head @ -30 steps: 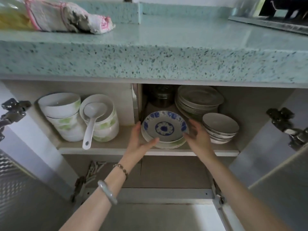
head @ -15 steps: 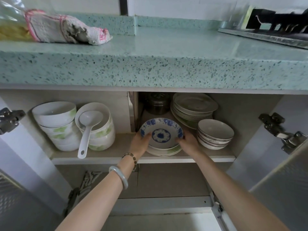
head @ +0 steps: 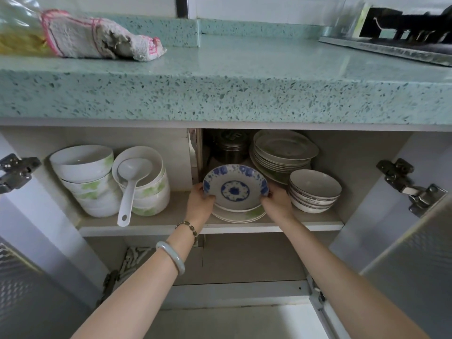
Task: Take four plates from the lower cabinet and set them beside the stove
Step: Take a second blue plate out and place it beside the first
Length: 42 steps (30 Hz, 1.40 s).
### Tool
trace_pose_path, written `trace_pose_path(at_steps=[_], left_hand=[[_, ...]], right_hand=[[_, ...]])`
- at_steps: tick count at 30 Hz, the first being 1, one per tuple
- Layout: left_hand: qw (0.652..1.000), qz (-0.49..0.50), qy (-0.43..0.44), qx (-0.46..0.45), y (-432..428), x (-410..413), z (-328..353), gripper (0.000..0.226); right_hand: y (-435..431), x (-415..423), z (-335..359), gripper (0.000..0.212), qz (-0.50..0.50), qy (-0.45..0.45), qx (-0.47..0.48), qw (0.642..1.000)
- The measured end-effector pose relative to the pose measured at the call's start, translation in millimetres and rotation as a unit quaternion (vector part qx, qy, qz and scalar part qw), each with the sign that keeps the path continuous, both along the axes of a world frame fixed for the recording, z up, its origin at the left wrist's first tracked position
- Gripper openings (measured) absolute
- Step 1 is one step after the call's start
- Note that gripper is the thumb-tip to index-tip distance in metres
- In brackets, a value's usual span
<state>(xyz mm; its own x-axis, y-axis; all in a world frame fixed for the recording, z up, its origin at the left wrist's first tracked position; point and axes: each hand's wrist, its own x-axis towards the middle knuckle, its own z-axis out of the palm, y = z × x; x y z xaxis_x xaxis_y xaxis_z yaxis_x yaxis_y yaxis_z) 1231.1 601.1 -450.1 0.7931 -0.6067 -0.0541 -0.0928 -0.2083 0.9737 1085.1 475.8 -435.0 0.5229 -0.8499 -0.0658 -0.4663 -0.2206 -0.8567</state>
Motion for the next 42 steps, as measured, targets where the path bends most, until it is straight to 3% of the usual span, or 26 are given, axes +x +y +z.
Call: trace_pose_path(at_steps=[6, 12, 16, 21, 25, 29, 31, 36, 42], left_hand=[[0.994, -0.014, 0.085, -0.074, 6, 3, -8, 0.043], [0.986, -0.039, 0.112, -0.116, 20, -6, 11, 0.046], [0.99, -0.02, 0.122, -0.063, 41, -18, 31, 0.047], [0.98, 0.001, 0.199, 0.003, 76, -49, 77, 0.042], [0.98, -0.029, 0.191, 0.05, 105, -78, 118, 0.039], [0.977, -0.044, 0.184, 0.101, 127, -106, 155, 0.036], [0.974, -0.046, 0.186, 0.12, 136, -121, 179, 0.037], [0.969, -0.039, 0.193, 0.152, 160, -162, 238, 0.037], [0.968, -0.043, 0.176, 0.176, 186, -208, 315, 0.037]], right_hand=[[12, -7, 10, 0.026, -0.068, -0.115, 0.037, 0.99], [14, -3, 22, 0.012, -0.113, -0.104, 0.06, 0.986], [28, -9, 35, 0.029, -0.138, -0.058, 0.097, 0.984], [57, -39, 75, 0.019, -0.099, -0.022, 0.151, 0.983], [74, -74, 119, 0.024, -0.066, 0.059, 0.199, 0.976], [78, -114, 131, 0.052, -0.05, 0.106, 0.228, 0.967], [82, -134, 133, 0.046, -0.051, 0.11, 0.244, 0.962], [130, -169, 241, 0.031, -0.089, 0.129, 0.262, 0.952], [157, -219, 304, 0.035, -0.079, 0.123, 0.279, 0.949]])
